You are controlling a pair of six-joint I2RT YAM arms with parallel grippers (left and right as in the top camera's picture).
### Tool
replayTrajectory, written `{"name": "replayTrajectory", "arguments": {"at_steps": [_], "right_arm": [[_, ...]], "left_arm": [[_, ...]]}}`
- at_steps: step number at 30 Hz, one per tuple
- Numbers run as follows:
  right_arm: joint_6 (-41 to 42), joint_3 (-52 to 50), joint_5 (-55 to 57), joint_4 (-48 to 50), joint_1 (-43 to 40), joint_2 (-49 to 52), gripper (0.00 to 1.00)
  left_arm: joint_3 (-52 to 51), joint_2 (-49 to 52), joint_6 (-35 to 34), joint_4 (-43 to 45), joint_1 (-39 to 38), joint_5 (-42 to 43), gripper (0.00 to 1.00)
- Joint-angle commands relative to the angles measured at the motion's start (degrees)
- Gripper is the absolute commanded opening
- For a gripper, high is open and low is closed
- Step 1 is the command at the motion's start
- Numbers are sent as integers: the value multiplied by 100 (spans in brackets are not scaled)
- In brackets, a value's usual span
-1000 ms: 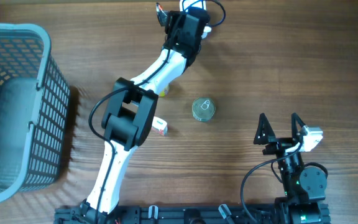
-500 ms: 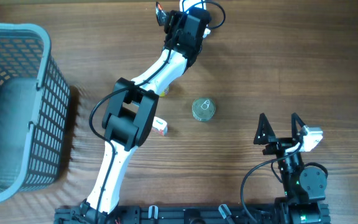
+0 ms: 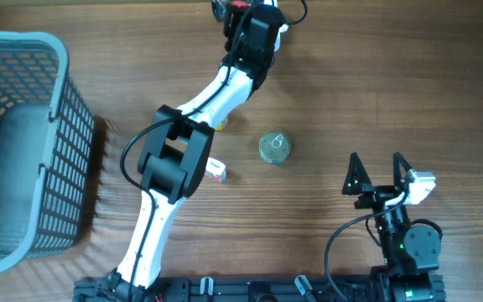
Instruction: Scan the item barcode
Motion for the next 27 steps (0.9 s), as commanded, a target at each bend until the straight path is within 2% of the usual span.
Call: {"name": "replayTrajectory", "arguments": {"at_steps": [1, 5, 8, 11, 14, 16, 19, 22, 25, 27], "right_arm": [[-98, -7, -28, 17, 24, -15, 100], [-98, -7, -31, 17, 24, -15, 100], [-98, -7, -31, 17, 24, -15, 100], [-101, -7, -28, 17, 24, -15, 100], [-98, -7, -28, 17, 24, -15, 100], [-98, -7, -28, 24, 24, -15, 100], [-94, -4, -234, 48, 24, -15, 100], [-87, 208, -675, -92, 24, -15, 100], [44, 946, -557, -1040, 22, -15, 100], [39, 1884, -175, -2275, 22, -15, 100]], "left_arm": [[151, -597, -1552, 57, -350, -74, 4], [151, -868, -2907, -417, -988, -72, 4], [151, -994, -4721, -1176, -1364, 0, 4], [151, -1008, -6583, -2293, -1451, 1023, 4], [151, -1005, -7943, -3270, -1423, 2538, 4], [151, -1005, -8251, -3600, -1436, 3654, 4], [151, -1005, -8568, -3807, -1451, 4892, 4], [151, -1005, -8675, -3915, -1419, 5668, 4], [151, -1005, -8813, -4113, -1419, 5904, 4], [151, -1001, -8813, -4249, -1425, 6161, 4]]}}
